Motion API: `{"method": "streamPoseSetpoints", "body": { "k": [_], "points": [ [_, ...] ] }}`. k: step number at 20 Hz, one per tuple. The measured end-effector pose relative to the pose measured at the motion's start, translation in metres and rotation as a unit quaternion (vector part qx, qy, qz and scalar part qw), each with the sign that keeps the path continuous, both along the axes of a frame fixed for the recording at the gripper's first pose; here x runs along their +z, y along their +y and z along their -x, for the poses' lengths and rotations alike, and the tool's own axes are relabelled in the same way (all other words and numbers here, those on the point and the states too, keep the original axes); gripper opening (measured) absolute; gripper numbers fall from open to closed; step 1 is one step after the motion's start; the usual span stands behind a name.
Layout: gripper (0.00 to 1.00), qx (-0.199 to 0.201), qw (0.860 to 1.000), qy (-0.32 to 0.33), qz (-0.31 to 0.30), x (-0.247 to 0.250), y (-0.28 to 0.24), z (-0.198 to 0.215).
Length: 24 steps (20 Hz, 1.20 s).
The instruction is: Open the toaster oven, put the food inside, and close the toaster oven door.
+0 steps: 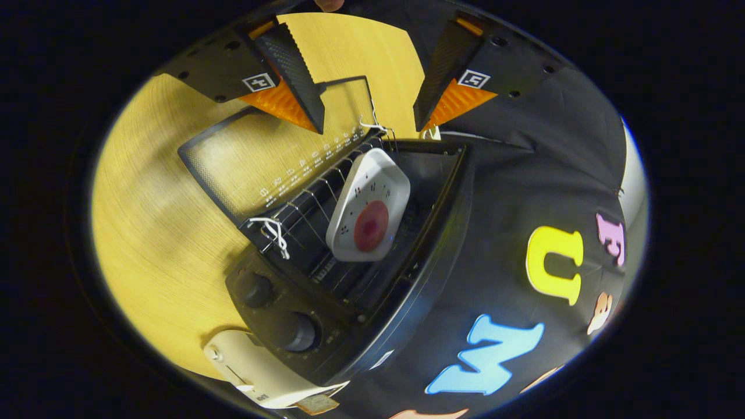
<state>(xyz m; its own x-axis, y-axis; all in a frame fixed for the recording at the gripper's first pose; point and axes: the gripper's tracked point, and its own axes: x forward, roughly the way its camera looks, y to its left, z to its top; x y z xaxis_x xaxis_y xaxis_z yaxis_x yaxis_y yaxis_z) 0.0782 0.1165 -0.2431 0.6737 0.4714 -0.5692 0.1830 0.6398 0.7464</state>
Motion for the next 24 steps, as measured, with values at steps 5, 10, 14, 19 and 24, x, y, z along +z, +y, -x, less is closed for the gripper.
{"method": "streamPoseSetpoints", "body": {
  "k": [5,10,14,19,24],
  "points": [
    [0.98,0.063,0.995,-0.029,0.073,0.0,0.015,0.018],
    [0.98,0.12,0.983,-0.025,0.136,-0.012,0.028,0.034],
    [0.98,0.143,0.969,-0.005,0.202,-0.034,0.02,0.049],
    [0.98,0.18,0.932,0.033,0.314,-0.069,-0.007,0.064],
    [0.98,0.193,0.91,0.055,0.364,-0.09,-0.022,0.065]
  ]
}}
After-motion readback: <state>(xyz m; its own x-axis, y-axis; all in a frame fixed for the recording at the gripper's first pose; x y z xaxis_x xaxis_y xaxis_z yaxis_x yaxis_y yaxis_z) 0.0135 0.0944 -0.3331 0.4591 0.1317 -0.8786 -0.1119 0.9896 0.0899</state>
